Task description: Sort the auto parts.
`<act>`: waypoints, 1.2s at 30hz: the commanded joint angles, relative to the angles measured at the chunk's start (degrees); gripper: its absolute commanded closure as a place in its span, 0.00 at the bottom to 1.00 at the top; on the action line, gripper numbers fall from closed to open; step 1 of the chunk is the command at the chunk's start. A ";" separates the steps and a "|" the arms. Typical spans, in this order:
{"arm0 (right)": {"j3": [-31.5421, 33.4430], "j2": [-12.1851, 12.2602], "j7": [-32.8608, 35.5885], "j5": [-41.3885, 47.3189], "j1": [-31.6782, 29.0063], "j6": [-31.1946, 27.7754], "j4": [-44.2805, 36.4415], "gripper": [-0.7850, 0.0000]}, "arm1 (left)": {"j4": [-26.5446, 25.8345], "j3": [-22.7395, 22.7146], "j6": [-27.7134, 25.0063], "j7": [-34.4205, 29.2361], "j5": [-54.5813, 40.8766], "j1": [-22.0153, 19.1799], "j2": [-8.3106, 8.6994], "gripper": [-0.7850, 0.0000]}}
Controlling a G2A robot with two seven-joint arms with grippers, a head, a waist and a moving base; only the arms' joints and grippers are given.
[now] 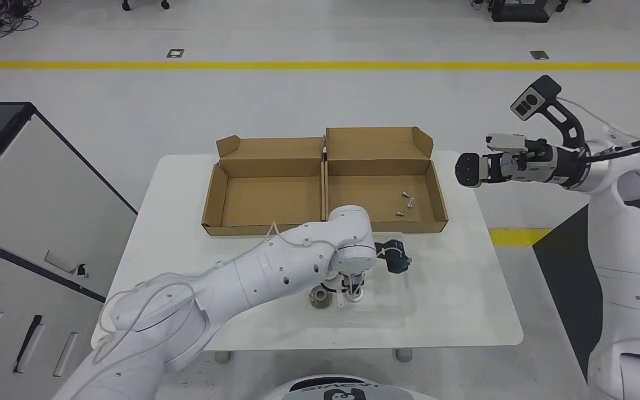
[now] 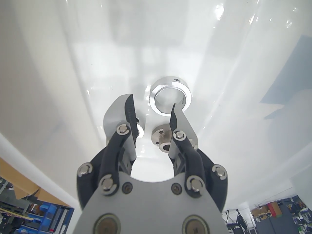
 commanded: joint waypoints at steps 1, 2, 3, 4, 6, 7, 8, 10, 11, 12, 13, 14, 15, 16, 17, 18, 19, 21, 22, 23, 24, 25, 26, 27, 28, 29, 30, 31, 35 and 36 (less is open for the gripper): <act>0.00 0.00 0.00 0.00 0.00 0.00 0.00 0.00 | 0.35 0.42 -0.01 0.01 -0.12 -0.08 -0.21 0.58; 0.00 0.00 0.00 0.00 0.00 0.00 0.00 0.00 | 0.60 0.59 -0.03 0.03 -0.28 -0.11 -0.32 0.58; 0.00 0.00 0.00 0.00 0.00 0.00 0.00 0.00 | 0.85 0.76 -0.08 0.08 -0.38 -0.18 -0.42 0.59; 0.00 0.00 0.00 0.00 0.00 0.00 0.00 0.00 | 1.12 0.88 -0.15 0.15 -0.57 -0.21 -0.52 0.58; 0.00 0.00 0.00 0.00 0.00 0.00 0.00 0.00 | 1.71 1.14 -0.17 0.17 -0.94 -0.33 -0.69 0.56; 0.00 0.00 0.00 0.00 0.00 0.00 0.00 0.00 | 1.93 1.30 -0.18 0.18 -1.00 -0.43 -0.77 0.56; 0.00 0.00 0.00 0.00 0.00 0.00 0.00 0.00 | 2.09 1.45 -0.24 0.24 -1.05 -0.52 -0.86 0.56; 0.00 0.00 0.00 0.00 0.00 0.00 0.00 0.00 | 2.50 1.66 -0.37 0.38 -1.28 -0.63 -1.00 0.56; 0.00 0.00 0.00 0.00 0.00 0.00 0.00 0.00 | 2.70 1.74 -0.45 0.45 -1.41 -0.65 -1.08 0.56; 0.00 0.00 0.00 0.00 0.00 0.00 0.00 0.00 | 2.83 1.85 -0.60 0.60 -1.49 -0.68 -1.15 0.57; 0.00 0.00 0.00 0.00 0.00 0.00 0.00 0.00 | 3.03 1.93 -0.69 0.70 -1.57 -0.73 -1.22 0.57; 0.00 0.00 0.00 0.00 0.00 0.00 0.00 0.00 | 3.20 2.00 -0.76 0.77 -1.62 -0.79 -1.30 0.57; 0.00 0.00 0.00 0.00 0.00 0.00 0.00 0.00 | 3.34 2.05 -0.81 0.82 -1.65 -0.84 -1.37 0.58; 0.00 0.00 0.00 0.00 0.00 0.00 0.00 0.00 | 3.46 2.09 -0.85 0.85 -1.69 -0.89 -1.45 0.58; 0.00 0.00 0.00 0.00 0.00 0.00 0.00 0.00 | 3.58 2.12 -0.87 0.87 -1.72 -0.93 -1.52 0.58; 0.00 0.00 0.00 0.00 0.00 0.00 0.00 0.00 | 3.69 2.15 -0.90 0.90 -1.73 -0.96 -1.59 0.59; 0.00 0.00 0.00 0.00 0.00 0.00 0.00 0.00 | 3.84 2.18 -0.90 0.91 -1.73 -0.99 -1.65 0.59; 0.00 0.00 0.00 0.00 0.00 0.00 0.00 0.00 | 4.11 2.26 -0.94 0.94 -1.73 -1.03 -1.79 0.60; 0.00 0.00 0.00 0.00 0.00 0.00 0.00 0.00 | 4.28 2.29 -0.97 0.97 -1.70 -1.04 -1.85 0.60; 0.00 0.00 0.00 0.00 0.00 0.00 0.00 0.00 | 4.46 2.34 -0.99 1.00 -1.70 -1.02 -1.92 0.60; 0.00 0.00 0.00 0.00 0.00 0.00 0.00 0.00 | 4.65 2.38 -1.07 1.07 -1.72 -0.99 -2.00 0.62; 0.00 0.00 0.00 0.00 0.00 0.00 0.00 0.00 | 4.87 2.43 -1.10 1.11 -1.66 -0.98 -2.09 0.63; 0.00 0.00 0.00 0.00 0.00 0.00 0.00 0.00 | 5.06 2.47 -1.16 1.16 -1.68 -0.93 -2.19 0.64; 0.00 0.00 0.00 0.00 0.00 0.00 0.00 0.00 | 5.27 2.50 -1.22 1.22 -1.70 -0.89 -2.29 0.64; 0.00 0.00 0.00 0.00 0.00 0.00 0.00 0.00 | 5.48 2.53 -1.30 1.30 -1.70 -0.85 -2.39 0.64; 0.00 0.00 0.00 0.00 0.00 0.00 0.00 0.00 | 5.70 2.57 -1.37 1.37 -1.75 -0.79 -2.49 0.64; 0.00 0.00 0.00 0.00 0.00 0.00 0.00 0.00 | 5.90 2.60 -1.44 1.44 -1.75 -0.77 -2.59 0.64; 0.00 0.00 0.00 0.00 0.00 0.00 0.00 0.00 | 6.13 2.57 -1.44 1.53 -1.79 -0.74 -2.69 0.64; 0.00 0.00 0.00 0.00 0.00 0.00 0.00 0.00 | 6.95 2.57 -1.75 1.76 -1.75 -0.73 -3.10 0.75; 0.00 0.00 0.00 0.00 0.00 0.00 0.00 0.00 | 7.21 2.57 -1.71 1.81 -1.70 -0.73 -3.20 0.88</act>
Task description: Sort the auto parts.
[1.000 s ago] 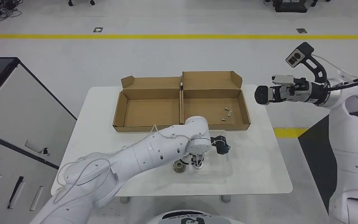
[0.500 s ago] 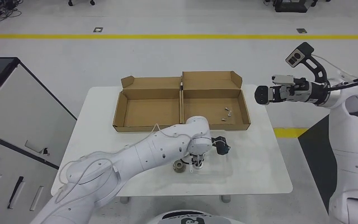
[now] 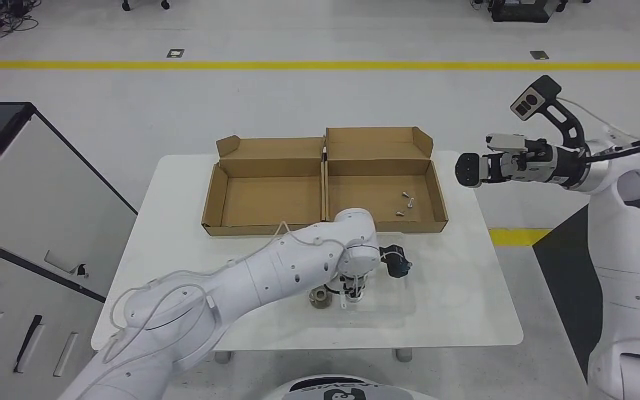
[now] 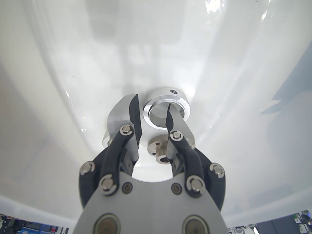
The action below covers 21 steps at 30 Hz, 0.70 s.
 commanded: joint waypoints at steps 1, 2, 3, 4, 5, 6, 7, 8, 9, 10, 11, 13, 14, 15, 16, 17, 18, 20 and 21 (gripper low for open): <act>0.00 0.00 0.00 0.00 0.00 0.00 0.00 0.00 | 0.46 0.02 0.04 0.08 0.16 -0.01 -0.19 1.00; 0.00 0.00 0.00 0.00 0.00 0.00 0.00 0.00 | 0.68 0.07 0.06 0.09 0.31 -0.02 -0.30 1.00; 0.00 0.00 0.00 0.00 0.00 0.00 0.00 0.00 | 0.88 0.04 0.16 0.23 0.41 -0.02 -0.41 1.00; 0.00 0.00 0.00 0.00 0.00 0.00 0.00 0.00 | 1.04 0.00 0.25 0.39 0.50 -0.03 -0.50 1.00; 0.00 0.00 0.00 0.00 0.00 0.00 0.00 0.00 | 1.15 -0.07 0.23 0.47 0.59 -0.06 -0.56 1.00; 0.00 0.00 0.00 0.00 0.00 0.00 0.00 0.00 | 1.09 -0.30 0.18 0.76 0.32 -0.04 -0.59 1.00; 0.00 0.00 0.00 0.00 0.00 0.00 0.00 0.00 | 0.93 -0.56 -0.17 0.98 -0.06 -0.07 -0.58 1.00; 0.00 0.00 0.00 0.00 0.00 0.00 0.00 0.00 | 0.59 -0.84 -0.45 0.98 -0.17 -0.24 -0.53 1.00; 0.00 0.00 0.00 0.00 0.00 0.00 0.00 0.00 | 0.23 -1.12 -0.38 0.82 -0.30 -0.34 -0.44 1.00; 0.00 0.00 0.00 0.00 0.00 0.00 0.00 0.00 | -0.41 -1.54 -0.41 0.77 -0.58 -0.45 -0.30 1.00; 0.00 0.00 0.00 0.00 0.00 0.00 0.00 0.00 | -1.18 -2.00 -0.61 0.68 -0.94 -0.55 -0.11 1.00; 0.00 0.00 0.00 0.00 0.00 0.00 0.00 0.00 | -3.19 -2.64 -0.55 0.52 -1.36 -0.87 0.45 1.00; 0.00 0.00 0.00 0.00 0.00 0.00 0.00 0.00 | -4.27 -2.84 -0.20 0.18 -1.48 -1.06 0.79 1.00; 0.00 0.00 0.00 0.00 0.00 0.00 0.00 0.00 | -5.65 -3.09 0.09 -0.12 -1.72 -1.28 1.15 1.00; 0.00 0.00 0.00 0.00 0.00 0.00 0.00 0.00 | -7.10 -3.33 0.35 -0.37 -2.02 -1.51 1.55 1.00; 0.00 0.00 0.00 0.00 0.00 0.00 0.00 0.00 | -8.46 -3.54 0.77 -0.80 -2.27 -1.76 1.99 1.00; 0.00 0.00 0.00 0.00 0.00 0.00 0.00 0.00 | -9.84 -3.80 1.37 -1.40 -2.58 -2.03 2.43 1.00; 0.00 0.00 0.00 0.00 0.00 0.00 0.00 0.00 | -12.43 -4.42 2.60 -2.63 -3.50 -2.40 3.29 1.00; 0.00 0.00 0.00 0.00 0.00 0.00 0.00 0.00 | -13.71 -4.70 2.94 -2.97 -4.02 -2.46 3.69 1.00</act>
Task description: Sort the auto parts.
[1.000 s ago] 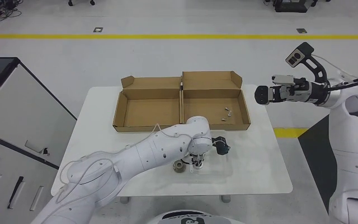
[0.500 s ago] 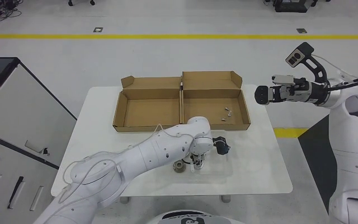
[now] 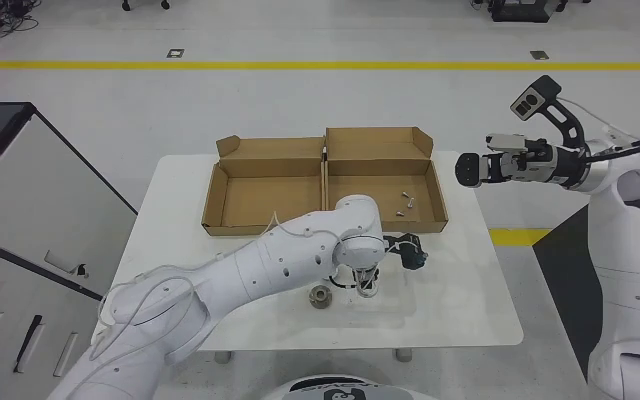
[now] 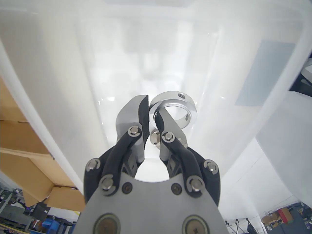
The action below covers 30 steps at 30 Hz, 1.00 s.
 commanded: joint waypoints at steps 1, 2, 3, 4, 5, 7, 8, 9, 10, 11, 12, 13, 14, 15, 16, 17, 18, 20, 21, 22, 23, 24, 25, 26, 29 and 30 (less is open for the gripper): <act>0.00 0.00 0.00 0.00 0.00 0.00 0.00 0.00 | -2.29 -0.47 0.70 -0.67 -0.92 -0.11 0.75 1.00; 0.00 0.00 0.00 0.00 0.00 0.00 0.00 0.00 | -3.28 -0.69 1.03 -1.00 -1.38 -0.22 1.09 1.00; 0.00 0.00 0.00 0.00 0.00 0.00 0.00 0.00 | -4.17 -0.77 1.34 -1.31 -1.59 -0.37 1.37 1.00; 0.00 0.00 0.00 0.00 0.00 0.00 0.00 0.00 | -4.55 -0.81 1.36 -1.33 -1.54 -0.46 1.45 1.00; 0.00 0.00 0.00 0.00 0.00 0.00 0.00 0.00 | -4.55 -0.81 1.36 -1.33 -1.54 -0.46 1.45 1.00; 0.00 0.00 0.00 0.00 0.00 0.00 0.00 0.00 | -4.55 -0.81 1.36 -1.33 -1.54 -0.46 1.45 1.00; 0.00 0.00 0.00 0.00 0.00 0.00 0.00 0.00 | -4.55 -0.81 1.36 -1.33 -1.54 -0.46 1.45 1.00; 0.00 0.00 0.00 0.00 0.00 0.00 0.00 0.00 | -4.55 -0.81 1.36 -1.33 -1.54 -0.46 1.45 1.00; 0.00 0.00 0.00 0.00 0.00 0.00 0.00 0.00 | -4.55 -0.81 1.36 -1.33 -1.54 -0.46 1.45 1.00; 0.00 0.00 0.00 0.00 0.00 0.00 0.00 0.00 | -4.55 -0.81 1.36 -1.33 -1.54 -0.46 1.45 1.00; 0.00 0.00 0.00 0.00 0.00 0.00 0.00 0.00 | -4.55 -0.81 1.36 -1.33 -1.54 -0.46 1.45 1.00; 0.00 0.00 0.00 0.00 0.00 0.00 0.00 0.00 | -4.55 -0.81 1.36 -1.33 -1.54 -0.46 1.45 1.00; 0.00 0.00 0.00 0.00 0.00 0.00 0.00 0.00 | -4.09 -1.51 1.85 0.73 -1.95 0.18 1.60 1.00; 0.00 0.00 0.00 0.00 0.00 0.00 0.00 0.00 | -3.95 -2.66 1.83 2.27 -2.47 0.44 1.91 1.00; 0.00 0.00 0.00 0.00 0.00 0.00 0.00 0.00 | -4.05 -4.11 1.44 3.50 -3.65 0.83 2.37 1.00; 0.00 0.00 0.00 0.00 0.00 0.00 0.00 0.00 | -4.24 -5.99 1.25 4.73 -4.77 1.24 3.00 1.00; 0.00 0.00 0.00 0.00 0.00 0.00 0.00 0.00 | -4.72 -7.64 0.72 5.43 -5.77 1.93 3.71 1.00; 0.00 0.00 0.00 0.00 0.00 0.00 0.00 0.00 | -5.67 -11.87 -0.51 7.06 -8.12 3.86 5.43 1.00; 0.00 0.00 0.00 0.00 0.00 0.00 0.00 0.00 | -6.64 -13.78 -1.36 7.34 -8.36 4.94 6.35 1.00; 0.00 0.00 0.00 0.00 0.00 0.00 0.00 0.00 | -7.78 -16.22 -2.31 8.57 -9.63 6.38 7.28 1.00; 0.00 0.00 0.00 0.00 0.00 0.00 0.00 0.00 | -8.95 -18.50 -3.61 9.19 -10.32 7.80 8.22 1.00; 0.00 0.00 0.00 0.00 0.00 0.00 0.00 0.00 | -10.27 -20.80 -5.22 9.73 -11.11 9.33 9.15 1.00; 0.00 0.00 0.00 0.00 0.00 0.00 0.00 0.00 | -11.51 -23.29 -6.64 10.56 -12.18 10.89 10.03 1.00; 0.00 0.00 0.00 0.00 0.00 0.00 0.00 0.00 | -12.68 -25.62 -8.07 10.92 -12.86 12.44 10.89 1.00; 0.00 0.00 0.00 0.00 0.00 0.00 0.00 0.00 | -16.21 -32.13 -12.13 12.51 -15.49 16.98 13.04 1.00; 0.00 0.00 0.00 0.00 0.00 0.00 0.00 0.00 | -17.28 -34.07 -13.34 13.37 -16.69 18.39 13.64 1.00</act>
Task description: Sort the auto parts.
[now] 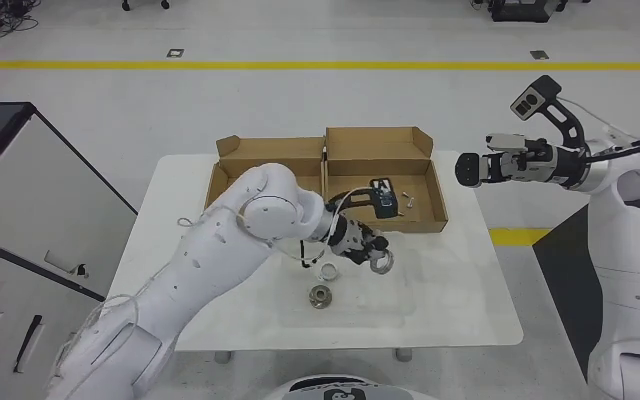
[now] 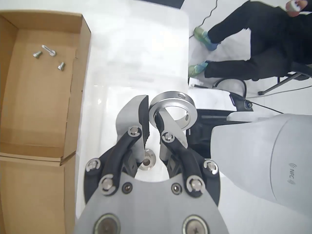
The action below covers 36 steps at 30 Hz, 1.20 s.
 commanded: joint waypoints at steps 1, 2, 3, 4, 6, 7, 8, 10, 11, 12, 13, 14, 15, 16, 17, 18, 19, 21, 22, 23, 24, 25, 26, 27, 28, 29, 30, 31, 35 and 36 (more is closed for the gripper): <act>0.00 0.00 0.00 0.00 0.00 0.00 0.00 0.00 | -1.83 -3.93 -1.98 1.51 -1.64 2.78 1.19 1.00; 0.00 0.00 0.00 0.00 0.00 0.00 0.00 0.00 | -2.61 -5.88 -3.10 2.64 -3.06 4.01 1.73 1.00; 0.00 0.00 0.00 0.00 0.00 0.00 0.00 0.00 | -3.33 -7.63 -4.31 3.84 -4.57 5.11 2.22 1.00; 0.00 0.00 0.00 0.00 0.00 0.00 0.00 0.00 | -4.01 -9.48 -5.76 5.29 -5.96 6.05 2.70 1.00; 0.00 0.00 0.00 0.00 0.00 0.00 0.00 0.00 | -5.30 -12.34 -8.34 7.87 -8.70 7.60 3.50 1.00; 0.00 0.00 0.00 0.00 0.00 0.00 0.00 0.00 | -5.87 -13.51 -9.64 9.17 -10.12 8.03 3.83 1.00; 0.00 0.00 0.00 0.00 0.00 0.00 0.00 0.00 | -6.39 -14.20 -10.49 10.02 -10.85 8.29 4.13 1.00; 0.00 0.00 0.00 0.00 0.00 0.00 0.00 0.00 | -7.51 -14.69 -13.13 12.66 -13.92 8.35 4.57 1.00; 0.00 0.00 0.00 0.00 0.00 0.00 0.00 0.00 | -7.74 -14.60 -14.22 13.75 -14.82 8.05 4.82 1.00; 0.00 0.00 0.00 0.00 0.00 0.00 0.00 0.00 | -8.28 -14.62 -15.31 14.83 -15.25 7.44 5.08 1.00; 0.00 0.00 0.00 0.00 0.00 0.00 0.00 0.00 | -8.40 -14.47 -16.45 15.97 -16.05 7.06 5.31 1.00; 0.00 0.00 0.00 0.00 0.00 0.00 0.00 0.00 | -8.63 -14.18 -17.51 17.03 -16.69 6.45 5.56 1.00; 0.00 0.00 0.00 0.00 0.00 0.00 0.00 0.00 | -8.91 -13.91 -18.87 18.39 -17.64 5.75 5.78 1.00; 0.00 0.00 0.00 0.00 0.00 0.00 0.00 0.00 | -8.78 -13.63 -20.42 19.94 -18.55 5.11 6.01 1.00; 0.00 0.00 0.00 0.00 0.00 0.00 0.00 0.00 | -8.75 -13.32 -21.60 21.12 -18.90 4.30 6.28 1.00; 0.00 0.00 0.00 0.00 0.00 0.00 0.00 0.00 | -8.63 -13.00 -22.50 22.02 -19.14 3.55 6.56 1.00; 0.00 0.00 0.00 0.00 0.00 0.00 0.00 0.00 | -8.78 -12.49 -23.68 23.21 -19.77 2.74 6.80 1.00; 0.00 0.00 0.00 0.00 0.00 0.00 0.00 0.00 | -8.31 -11.54 -25.94 25.46 -21.43 1.16 7.31 1.00; 0.00 0.00 0.00 0.00 0.00 0.00 0.00 0.00 | -8.71 -11.28 -26.34 25.87 -22.51 0.21 7.53 1.00; 0.00 0.00 0.00 0.00 0.00 0.00 0.00 0.00 | -9.07 -11.04 -26.34 25.87 -23.81 -0.55 7.72 1.00; 0.00 0.00 0.00 0.00 0.00 0.00 0.00 0.00 | -9.61 -10.82 -26.34 25.87 -25.55 -1.22 7.88 1.00; 0.00 0.00 0.00 0.00 0.00 0.00 0.00 0.00 | -10.46 -10.82 -26.34 25.87 -27.13 -1.91 8.00 1.00; 0.00 0.00 0.00 0.00 0.00 0.00 0.00 0.00 | -10.98 -10.79 -26.34 25.87 -28.65 -2.33 8.11 1.00; 0.00 0.00 0.00 0.00 0.00 0.00 0.00 0.00 | -11.68 -10.76 -26.34 25.87 -30.09 -2.74 8.20 1.00; 0.00 0.00 0.00 0.00 0.00 0.00 0.00 0.00 | -12.49 -10.85 -26.34 25.87 -31.62 -3.08 8.25 1.00; 0.00 0.00 0.00 0.00 0.00 0.00 0.00 0.00 | -13.43 -10.98 -26.34 25.87 -33.46 -3.30 8.24 1.00; 0.00 0.00 0.00 0.00 0.00 0.00 0.00 0.00 | -14.04 -11.21 -26.34 25.87 -34.44 -3.45 8.26 1.00; 0.00 0.00 0.00 0.00 0.00 0.00 0.00 0.00 | -14.75 -11.57 -26.34 25.87 -35.61 -3.45 8.24 1.00; 0.00 0.00 0.00 0.00 0.00 0.00 0.00 0.00 | -17.66 -13.23 -26.34 25.86 -38.90 -2.69 8.01 1.00; 0.00 0.00 0.00 0.00 0.00 0.00 0.00 0.00 | -18.45 -13.58 -26.34 25.86 -39.00 -2.47 7.96 1.00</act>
